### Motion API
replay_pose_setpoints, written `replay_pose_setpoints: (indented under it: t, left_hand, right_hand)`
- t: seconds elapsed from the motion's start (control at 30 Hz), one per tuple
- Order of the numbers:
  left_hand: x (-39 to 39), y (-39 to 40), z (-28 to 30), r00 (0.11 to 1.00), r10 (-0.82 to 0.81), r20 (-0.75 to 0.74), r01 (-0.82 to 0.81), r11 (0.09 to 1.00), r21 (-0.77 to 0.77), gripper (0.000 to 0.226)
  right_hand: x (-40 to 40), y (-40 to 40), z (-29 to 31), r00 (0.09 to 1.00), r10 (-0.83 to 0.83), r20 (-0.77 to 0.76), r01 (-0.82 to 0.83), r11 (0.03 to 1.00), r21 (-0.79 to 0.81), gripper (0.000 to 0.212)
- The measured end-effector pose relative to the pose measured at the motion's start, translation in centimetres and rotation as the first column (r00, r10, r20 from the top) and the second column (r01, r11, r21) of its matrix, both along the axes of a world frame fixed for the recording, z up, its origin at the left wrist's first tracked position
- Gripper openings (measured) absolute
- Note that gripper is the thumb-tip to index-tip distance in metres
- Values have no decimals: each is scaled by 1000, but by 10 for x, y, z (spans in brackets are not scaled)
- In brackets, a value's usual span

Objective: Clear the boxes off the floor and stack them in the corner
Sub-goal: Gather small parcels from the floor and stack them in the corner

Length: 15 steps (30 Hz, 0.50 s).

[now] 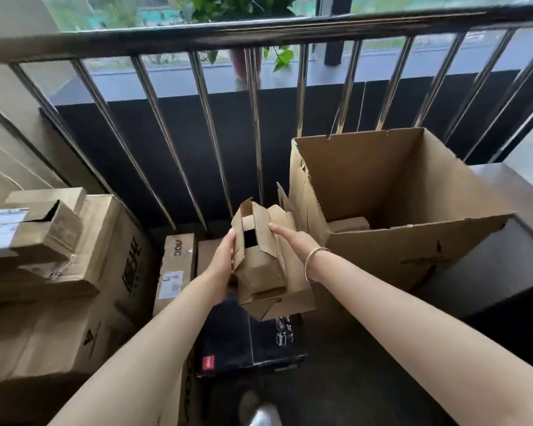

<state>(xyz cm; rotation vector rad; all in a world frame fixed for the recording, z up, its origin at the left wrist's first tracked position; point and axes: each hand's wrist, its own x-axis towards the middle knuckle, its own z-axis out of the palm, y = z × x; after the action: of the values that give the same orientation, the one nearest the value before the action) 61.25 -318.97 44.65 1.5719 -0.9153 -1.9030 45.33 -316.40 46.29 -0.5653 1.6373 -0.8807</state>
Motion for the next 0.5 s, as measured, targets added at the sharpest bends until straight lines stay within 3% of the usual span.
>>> replay_pose_setpoints:
  t: [0.2, 0.3, 0.43, 0.5]
  left_hand:
    - [-2, -97, -46, 995, -53, 90, 48, 997, 63, 60]
    - [-10, -127, -66, 993, -76, 87, 68, 993, 96, 59]
    - [-23, -159, -102, 995, -59, 80, 46, 987, 151, 57]
    - [-30, -170, -121, 996, -61, 70, 48, 985, 168, 55]
  right_hand:
    - [-1, -88, -48, 996, -74, 43, 68, 989, 128, 121]
    - [-3, -116, -72, 992, -124, 39, 117, 984, 137, 92]
    - [-9, -150, -111, 983, -183, -14, 183, 975, 130, 87]
    - [-13, -162, -131, 975, -222, -8, 221, 966, 132, 73]
